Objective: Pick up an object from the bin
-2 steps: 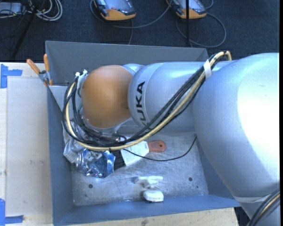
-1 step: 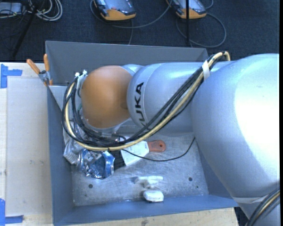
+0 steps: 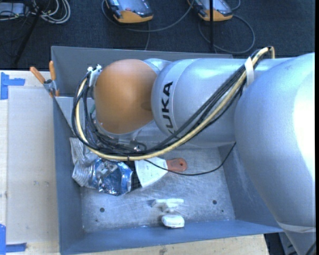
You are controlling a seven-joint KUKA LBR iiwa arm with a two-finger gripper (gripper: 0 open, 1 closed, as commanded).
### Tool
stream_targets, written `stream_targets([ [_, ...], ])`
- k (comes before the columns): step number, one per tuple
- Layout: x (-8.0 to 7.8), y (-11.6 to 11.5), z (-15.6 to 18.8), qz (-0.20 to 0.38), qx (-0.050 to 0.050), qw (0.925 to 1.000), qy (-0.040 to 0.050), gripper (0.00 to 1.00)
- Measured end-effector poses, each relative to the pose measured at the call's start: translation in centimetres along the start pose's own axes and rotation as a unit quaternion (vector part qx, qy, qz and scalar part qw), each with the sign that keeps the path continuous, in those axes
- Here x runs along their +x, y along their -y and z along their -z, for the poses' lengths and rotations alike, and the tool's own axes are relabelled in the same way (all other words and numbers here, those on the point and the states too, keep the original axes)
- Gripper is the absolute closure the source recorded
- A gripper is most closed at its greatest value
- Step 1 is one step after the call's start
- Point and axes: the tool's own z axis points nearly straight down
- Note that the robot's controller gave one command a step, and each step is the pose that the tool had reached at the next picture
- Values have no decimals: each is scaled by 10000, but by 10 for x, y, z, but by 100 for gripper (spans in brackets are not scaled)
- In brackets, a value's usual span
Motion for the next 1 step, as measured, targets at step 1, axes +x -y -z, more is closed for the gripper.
stream_targets([
  [1, 2, 0, -3, -2, -7, 10000, -26, 100],
])
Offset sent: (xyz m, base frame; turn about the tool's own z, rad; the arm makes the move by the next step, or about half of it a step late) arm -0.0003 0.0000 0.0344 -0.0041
